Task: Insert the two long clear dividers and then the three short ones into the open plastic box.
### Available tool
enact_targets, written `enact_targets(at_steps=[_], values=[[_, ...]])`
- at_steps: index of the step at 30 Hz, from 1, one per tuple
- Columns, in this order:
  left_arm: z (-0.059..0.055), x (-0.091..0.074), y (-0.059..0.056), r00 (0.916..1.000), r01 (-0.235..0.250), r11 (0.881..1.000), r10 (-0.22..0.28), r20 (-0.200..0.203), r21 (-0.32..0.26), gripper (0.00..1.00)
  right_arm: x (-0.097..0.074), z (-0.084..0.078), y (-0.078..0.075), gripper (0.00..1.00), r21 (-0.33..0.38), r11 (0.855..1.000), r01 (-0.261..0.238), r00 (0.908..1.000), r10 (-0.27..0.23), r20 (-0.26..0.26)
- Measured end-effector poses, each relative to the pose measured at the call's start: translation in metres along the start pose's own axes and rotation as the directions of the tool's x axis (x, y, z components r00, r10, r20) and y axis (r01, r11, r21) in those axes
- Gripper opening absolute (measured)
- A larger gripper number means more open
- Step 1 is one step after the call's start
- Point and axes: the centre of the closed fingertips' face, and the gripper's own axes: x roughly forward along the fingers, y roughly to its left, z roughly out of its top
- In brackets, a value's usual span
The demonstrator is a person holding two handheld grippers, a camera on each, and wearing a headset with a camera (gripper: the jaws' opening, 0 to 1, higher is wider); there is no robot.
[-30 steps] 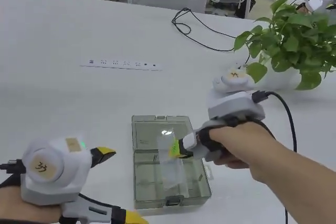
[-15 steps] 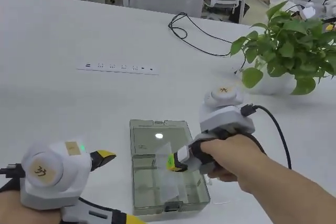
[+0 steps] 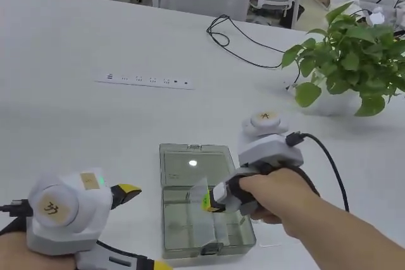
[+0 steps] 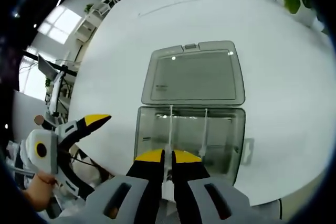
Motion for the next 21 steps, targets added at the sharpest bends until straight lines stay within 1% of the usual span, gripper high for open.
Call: enact_targets(at_steps=[5,7,9,13,15,17,21], values=[[0.0005,-0.0006,0.0004,1.0000,-0.002,1.000,0.003,0.006,-0.007,1.00,0.0012,0.0007,0.0013,0.07,-0.016,1.000,0.005,1.0000,-0.005,-0.002],[0.0004,-0.0007,0.0003,1.0000,-0.002,1.000,0.002,0.007,-0.009,1.00,0.0013,0.0005,0.0018,0.07,-0.034,0.999,0.016,0.9999,-0.016,-0.004],[0.0002,-0.0007,0.0004,1.0000,-0.003,1.000,0.003,0.008,-0.012,1.00,0.0016,0.0002,0.0020,0.07,-0.034,0.999,0.017,0.9999,-0.017,-0.004],[-0.0003,-0.0008,0.0009,1.0000,-0.003,1.000,0.003,0.007,-0.014,1.00,0.0028,0.0019,0.0014,0.07,-0.057,0.998,0.034,0.9994,-0.034,-0.005],[-0.0001,-0.0009,0.0008,1.0000,-0.003,1.000,0.003,0.009,-0.017,1.00,0.0029,0.0024,0.0008,0.07,-0.073,0.996,0.045,0.9990,-0.046,-0.003],[0.0001,-0.0009,0.0011,0.9999,-0.004,1.000,0.004,0.010,-0.017,1.00,0.0036,0.0023,0.0014,0.07,-0.082,0.996,0.047,0.9989,-0.047,-0.003],[-0.0006,-0.0007,0.0005,1.0000,-0.004,1.000,0.004,0.007,-0.017,1.00,0.0046,0.0027,0.0031,0.07,-0.129,0.989,0.067,0.9976,-0.069,-0.005]])
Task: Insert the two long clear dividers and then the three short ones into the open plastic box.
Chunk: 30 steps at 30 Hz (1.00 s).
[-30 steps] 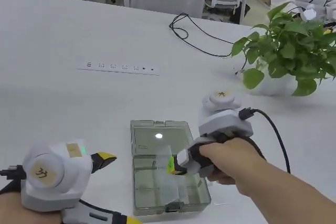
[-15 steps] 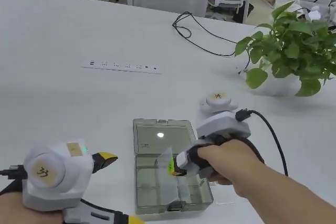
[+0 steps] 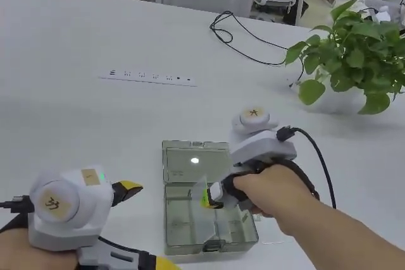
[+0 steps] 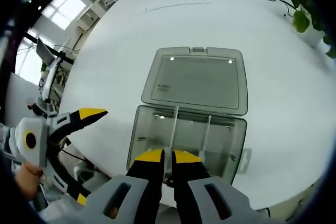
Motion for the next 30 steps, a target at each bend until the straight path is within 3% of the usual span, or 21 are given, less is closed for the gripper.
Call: enact_targets(at_steps=[12,21,26,30], values=[[-0.002,0.000,-0.001,1.0000,-0.003,1.000,0.003,-0.006,-0.004,1.00,0.007,-0.001,0.005,0.07,-0.163,0.984,0.070,0.9972,-0.073,-0.012],[-0.001,0.000,0.000,1.0000,-0.005,1.000,0.005,-0.004,-0.008,1.00,0.007,0.000,0.005,0.07,-0.196,0.978,0.076,0.9963,-0.083,-0.024],[-0.003,0.000,0.000,1.0000,-0.004,1.000,0.004,-0.007,-0.010,1.00,0.010,0.000,0.008,0.07,-0.253,0.963,0.095,0.9942,-0.105,-0.026],[-0.004,0.000,0.000,0.9999,-0.005,1.000,0.005,-0.009,-0.012,1.00,0.013,0.000,0.007,0.07,-0.267,0.959,0.097,0.9938,-0.108,-0.027]])
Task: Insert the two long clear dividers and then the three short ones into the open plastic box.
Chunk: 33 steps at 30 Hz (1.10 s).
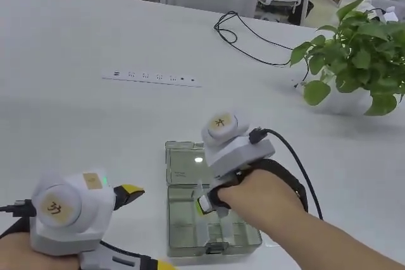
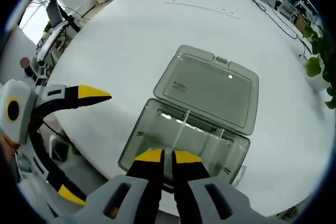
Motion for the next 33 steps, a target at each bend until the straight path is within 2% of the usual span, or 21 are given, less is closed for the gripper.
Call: enact_targets(at_steps=[23,26,33], values=[[-0.002,-0.001,0.002,1.0000,-0.007,1.000,0.007,-0.004,-0.002,1.00,0.015,-0.005,0.000,0.08,0.094,0.992,-0.090,0.9958,0.088,0.028],[-0.001,-0.002,0.002,0.9999,-0.010,1.000,0.010,-0.003,-0.004,1.00,0.018,-0.006,0.001,0.09,0.128,0.985,-0.115,0.9929,0.110,0.045],[-0.001,-0.003,0.003,0.9998,-0.020,1.000,0.020,-0.004,-0.008,1.00,0.017,-0.006,0.000,0.10,0.156,0.976,-0.154,0.9868,0.144,0.075]])
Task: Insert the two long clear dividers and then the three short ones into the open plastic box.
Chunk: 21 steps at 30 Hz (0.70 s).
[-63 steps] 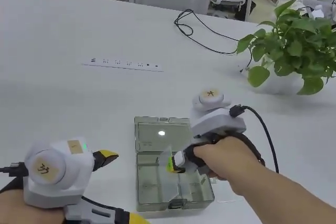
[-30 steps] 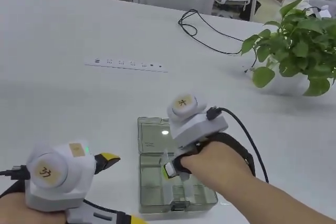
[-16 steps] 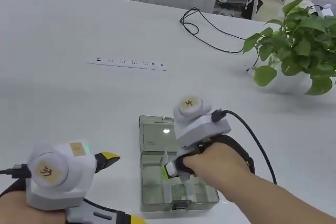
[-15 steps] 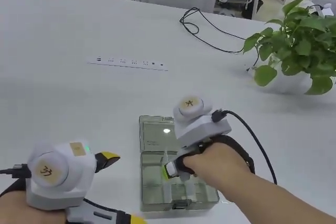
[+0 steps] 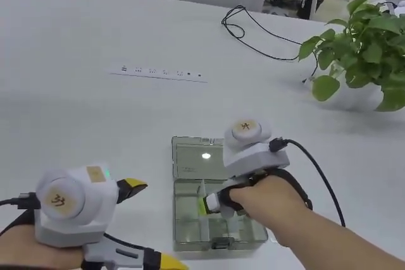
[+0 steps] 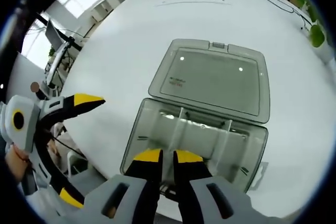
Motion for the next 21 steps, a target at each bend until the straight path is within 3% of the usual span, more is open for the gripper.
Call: enact_targets(at_steps=[10,17,18,20,21], values=[[0.001,-0.003,0.000,0.9998,-0.018,1.000,0.018,-0.004,-0.006,1.00,-0.010,0.004,0.002,0.14,0.048,0.995,-0.091,0.9934,0.087,0.075],[0.002,-0.004,0.001,0.9993,-0.036,0.999,0.036,-0.008,-0.007,1.00,-0.028,0.013,0.002,0.19,0.038,0.985,-0.167,0.9781,0.161,0.132],[0.003,-0.005,0.001,0.9993,-0.038,0.999,0.038,-0.007,-0.007,1.00,-0.033,0.017,0.003,0.19,0.013,0.983,-0.184,0.9723,0.180,0.149],[0.004,-0.005,0.003,0.9989,-0.047,0.999,0.047,-0.009,-0.007,1.00,-0.039,0.018,0.002,0.23,0.002,0.982,-0.190,0.9706,0.187,0.151],[0.004,-0.006,0.003,0.9988,-0.049,0.999,0.049,-0.008,-0.007,1.00,-0.043,0.021,0.002,0.24,-0.023,0.978,-0.207,0.9643,0.208,0.163]])
